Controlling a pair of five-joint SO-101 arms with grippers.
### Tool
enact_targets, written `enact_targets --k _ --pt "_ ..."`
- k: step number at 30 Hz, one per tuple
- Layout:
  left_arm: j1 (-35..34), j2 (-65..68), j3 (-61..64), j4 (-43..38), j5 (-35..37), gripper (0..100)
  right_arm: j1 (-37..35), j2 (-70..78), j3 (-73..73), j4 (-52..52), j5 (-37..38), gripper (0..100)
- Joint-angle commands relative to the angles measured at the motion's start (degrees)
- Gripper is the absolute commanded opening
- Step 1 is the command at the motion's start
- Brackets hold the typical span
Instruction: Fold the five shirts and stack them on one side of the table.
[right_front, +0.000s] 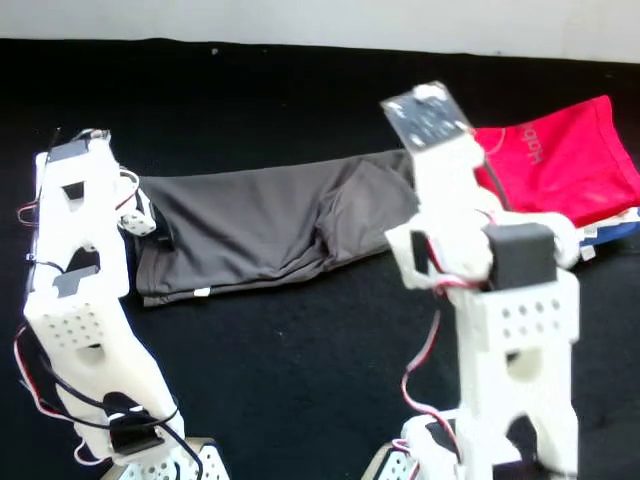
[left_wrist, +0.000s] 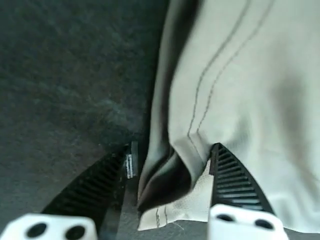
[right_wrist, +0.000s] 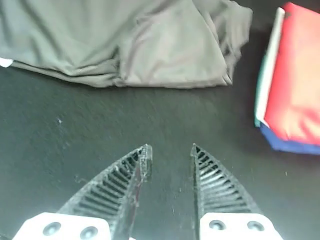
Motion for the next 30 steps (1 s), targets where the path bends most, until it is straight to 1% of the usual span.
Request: enact_targets --k 1,6,7,8,10,11,12,14,17,23,27,29,30 --pt "2.24 3.3 -5.23 3.43 2.64 24 3.38 -5.85 3.74 0.48 0.7 13.3" --pt "4.26 9.01 -14.37 11.25 2.55 23 6.37 -9.19 7.34 0.4 0.7 13.3" --pt "4.26 10.33 -16.04 12.66 2.46 20 7.43 -9.36 7.87 0.4 0.7 13.3" --pt "4.0 11.82 -17.8 13.98 2.46 15 8.66 -9.36 8.31 0.4 0.7 13.3" --pt "2.77 14.46 -20.88 16.35 2.37 2 11.3 -9.27 9.19 0.13 0.7 13.3" --pt "1.8 15.6 -22.29 17.41 1.67 0 12.62 -9.45 9.98 -0.84 0.7 13.3" --pt "0.75 16.48 -23.69 18.46 0.18 3 14.11 -9.8 11.3 -1.98 0.7 13.3" --pt "-2.24 17.63 -26.51 20.22 -1.93 0 17.27 -9.89 14.11 -4.7 0.7 13.3" --pt "-8.57 17.8 -30.37 21.1 -4.22 1 20.62 -9.89 20.44 -9.8 0.7 13.3" --pt "-22.9 17.89 -41.1 21.19 -13.98 1 21.23 -9.89 36.62 -20.18 0.62 13.3" --pt "-30.29 17.8 -46.37 21.19 -18.55 1 21.41 -9.98 42.95 -25.71 0.44 13.0" --pt "-32.92 17.8 -48.92 21.19 -20.22 1 21.14 -9.98 43.74 -26.07 0.44 8.7" --pt "-33.89 17.8 -49.98 21.19 -20.84 1 21.14 -9.98 43.74 -26.07 0.44 3.7"
